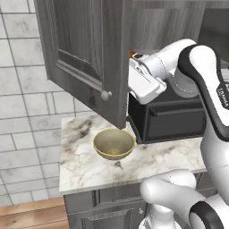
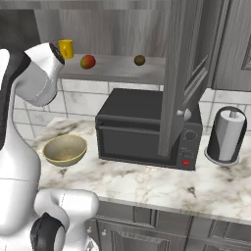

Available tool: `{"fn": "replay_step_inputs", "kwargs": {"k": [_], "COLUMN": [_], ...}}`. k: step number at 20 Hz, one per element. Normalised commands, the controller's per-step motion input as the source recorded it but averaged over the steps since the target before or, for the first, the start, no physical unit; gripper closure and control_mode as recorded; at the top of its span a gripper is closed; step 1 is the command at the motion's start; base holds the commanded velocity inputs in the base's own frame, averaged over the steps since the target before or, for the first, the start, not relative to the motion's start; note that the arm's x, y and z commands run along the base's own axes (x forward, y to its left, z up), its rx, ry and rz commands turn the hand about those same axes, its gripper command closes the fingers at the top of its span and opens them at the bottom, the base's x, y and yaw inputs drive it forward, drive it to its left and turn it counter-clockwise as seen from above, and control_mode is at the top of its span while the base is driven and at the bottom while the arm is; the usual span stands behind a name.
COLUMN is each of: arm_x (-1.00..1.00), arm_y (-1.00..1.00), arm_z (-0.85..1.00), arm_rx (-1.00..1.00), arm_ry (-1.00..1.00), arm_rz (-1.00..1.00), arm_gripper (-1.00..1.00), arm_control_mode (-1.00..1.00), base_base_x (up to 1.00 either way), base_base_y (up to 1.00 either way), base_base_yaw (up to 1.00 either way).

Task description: Open the cabinet. Pick the mango and kiwi from the cabinet and place them into the bowl. Then close the cabinet.

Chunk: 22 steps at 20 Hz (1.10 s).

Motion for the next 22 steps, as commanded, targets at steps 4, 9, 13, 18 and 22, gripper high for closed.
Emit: {"fn": "replay_step_inputs", "kwargs": {"k": [4,9,13,18,22], "arm_x": [0.00,0.02,0.13,0.13,0.00], "arm_y": [0.47,0.54,0.43,0.07,-0.15], "arm_z": [0.00,0.00,0.00,-0.01,-0.14], "arm_rx": [0.00,-0.02,0.00,0.00,0.02], "arm_ry": [0.01,0.00,0.05,0.01,0.01], "arm_rz": [-0.03,-0.03,-0.04,-0.01,-0.01], "arm_gripper": [1.00,1.00,1.00,1.00,1.00], "arm_control_mode": [-1.00,-1.00,-1.00,-1.00,-1.00], "base_base_x": [0.00,0.00,0.00,0.00,0.00], "base_base_y": [0.00,0.00,0.00,0.00,0.00], "base_base_yaw": [0.00,0.00,0.00,0.00,0.00]}}
